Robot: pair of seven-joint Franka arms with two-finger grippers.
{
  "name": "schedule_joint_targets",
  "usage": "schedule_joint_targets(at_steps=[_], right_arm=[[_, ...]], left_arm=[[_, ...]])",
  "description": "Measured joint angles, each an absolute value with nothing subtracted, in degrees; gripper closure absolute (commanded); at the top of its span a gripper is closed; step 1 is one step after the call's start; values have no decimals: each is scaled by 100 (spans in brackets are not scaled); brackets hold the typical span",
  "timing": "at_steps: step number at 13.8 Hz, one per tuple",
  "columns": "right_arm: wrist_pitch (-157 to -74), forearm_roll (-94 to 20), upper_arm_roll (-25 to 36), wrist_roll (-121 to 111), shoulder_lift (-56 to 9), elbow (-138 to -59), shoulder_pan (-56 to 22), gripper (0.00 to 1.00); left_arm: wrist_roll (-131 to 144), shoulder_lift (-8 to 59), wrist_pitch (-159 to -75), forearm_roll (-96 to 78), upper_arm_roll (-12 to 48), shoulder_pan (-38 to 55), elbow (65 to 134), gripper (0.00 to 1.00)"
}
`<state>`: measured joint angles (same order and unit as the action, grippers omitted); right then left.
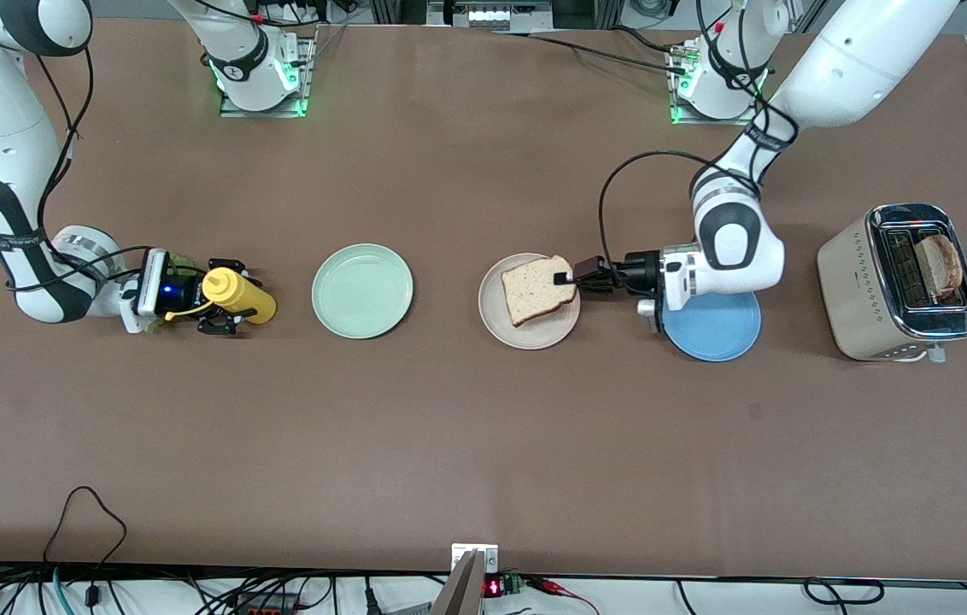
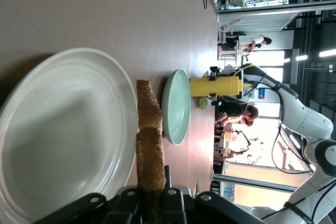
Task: Make sandwich in beige plate with both arms
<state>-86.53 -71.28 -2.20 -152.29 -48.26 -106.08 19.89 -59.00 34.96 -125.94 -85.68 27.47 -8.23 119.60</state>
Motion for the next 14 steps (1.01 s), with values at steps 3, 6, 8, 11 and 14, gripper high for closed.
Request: schedule_joint_targets(at_steps=[3,6,8,11,14], right_arm=[[-8824,-7130,-220,-14994,-4773,-10486,1858,64],[-8976,-7130,-220,-14613,-4630,-10346,1727,64],[-9107,-7130,-220,-14369,-4527,-10269,1650,64],[-9333,-7130,-220,-14120,-4363,-10247,1504,64],[-9573,-7129,-220,-13842,-4198,-10240,1338,64]], left_arm=[[-6159,3781,-12595,-8720,2762,-809,11935,100],[-6357,3875,-12598,-8983,2777,-680,11920,96],[-6367,3887,-12602,-8995,2776,-658,11917,80],[-6367,3891,-12604,-8995,2776,-658,11908,24],[-6367,3891,-12605,-8996,2771,-674,11860,0]])
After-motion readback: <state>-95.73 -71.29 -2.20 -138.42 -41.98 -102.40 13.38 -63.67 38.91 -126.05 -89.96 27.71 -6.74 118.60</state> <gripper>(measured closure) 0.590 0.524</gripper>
